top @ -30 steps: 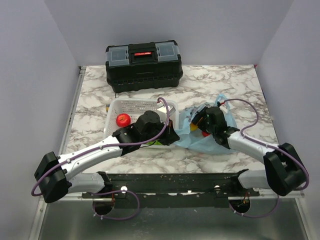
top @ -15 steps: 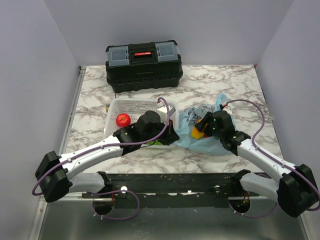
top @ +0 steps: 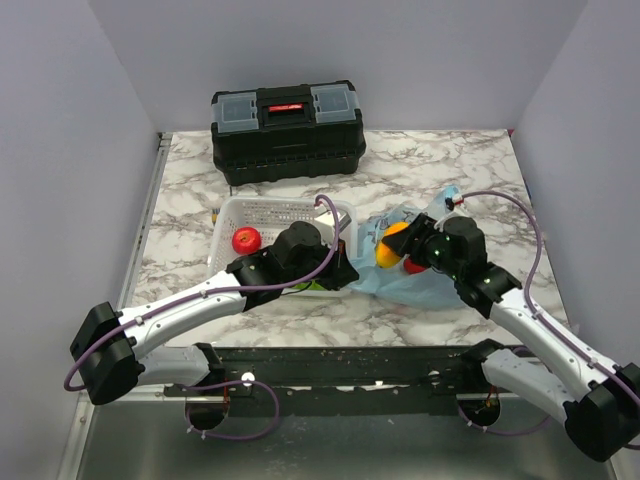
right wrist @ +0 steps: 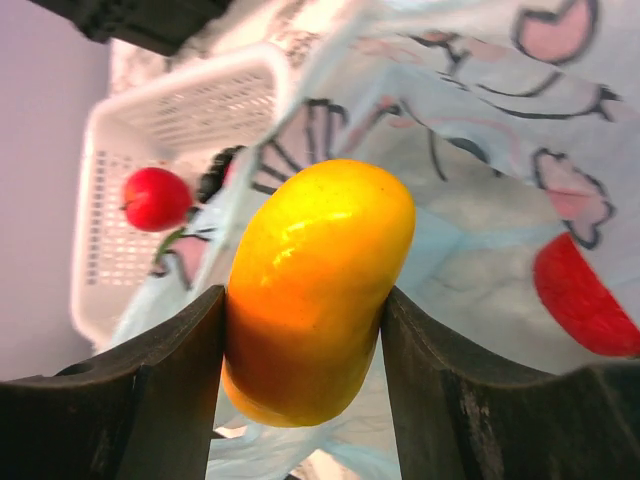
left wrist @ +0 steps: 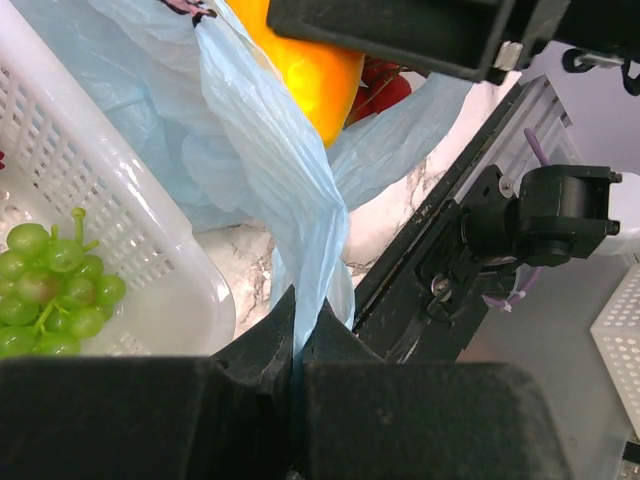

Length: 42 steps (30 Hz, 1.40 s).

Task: Take the fake fruits out of the plastic bag
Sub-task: Take out the fake fruit from the plastic bag, then place the fake fruit in the bin.

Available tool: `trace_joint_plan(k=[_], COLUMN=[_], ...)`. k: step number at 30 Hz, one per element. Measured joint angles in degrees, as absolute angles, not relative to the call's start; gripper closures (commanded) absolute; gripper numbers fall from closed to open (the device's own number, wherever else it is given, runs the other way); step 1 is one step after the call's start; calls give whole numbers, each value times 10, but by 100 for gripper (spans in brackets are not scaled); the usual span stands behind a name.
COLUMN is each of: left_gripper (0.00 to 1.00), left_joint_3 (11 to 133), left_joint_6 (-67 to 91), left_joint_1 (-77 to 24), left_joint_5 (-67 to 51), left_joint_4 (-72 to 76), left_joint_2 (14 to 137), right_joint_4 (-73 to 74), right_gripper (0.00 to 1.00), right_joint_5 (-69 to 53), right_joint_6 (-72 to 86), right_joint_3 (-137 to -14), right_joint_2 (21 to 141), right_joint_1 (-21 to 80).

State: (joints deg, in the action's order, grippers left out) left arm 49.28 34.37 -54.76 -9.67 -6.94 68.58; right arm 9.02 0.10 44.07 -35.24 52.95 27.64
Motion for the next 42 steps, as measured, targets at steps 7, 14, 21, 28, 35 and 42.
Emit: trace_joint_plan(k=[7,14,21,28,35,42], left_gripper=[100,100,100,100,100,100], left_joint_3=[487,478,478,478,478,478], left_joint_6=[348,352,353,353,354,357], left_joint_1=[-548,-548,-548,-548,-548,-548], left_joint_5=[-97,-98,-101,-101,-101,-101], left_joint_4=[-64,-62,-59,-59,-59,-59], left_joint_2=[686,686,685,678,674,674], right_joint_4=[51,30,-10,-29,-20,30], right_gripper=[99,99,99,98,92,83], right_joint_5=[-23,-27,-74,-164,-230,-269], right_joint_6=[461,459,447,443,425,384], right_joint_3=[-361,-423,-501,-580,-651,-753], right_joint_2=[508,530,634,775,882,986], right_joint_1=[276,276,276,277,294,323])
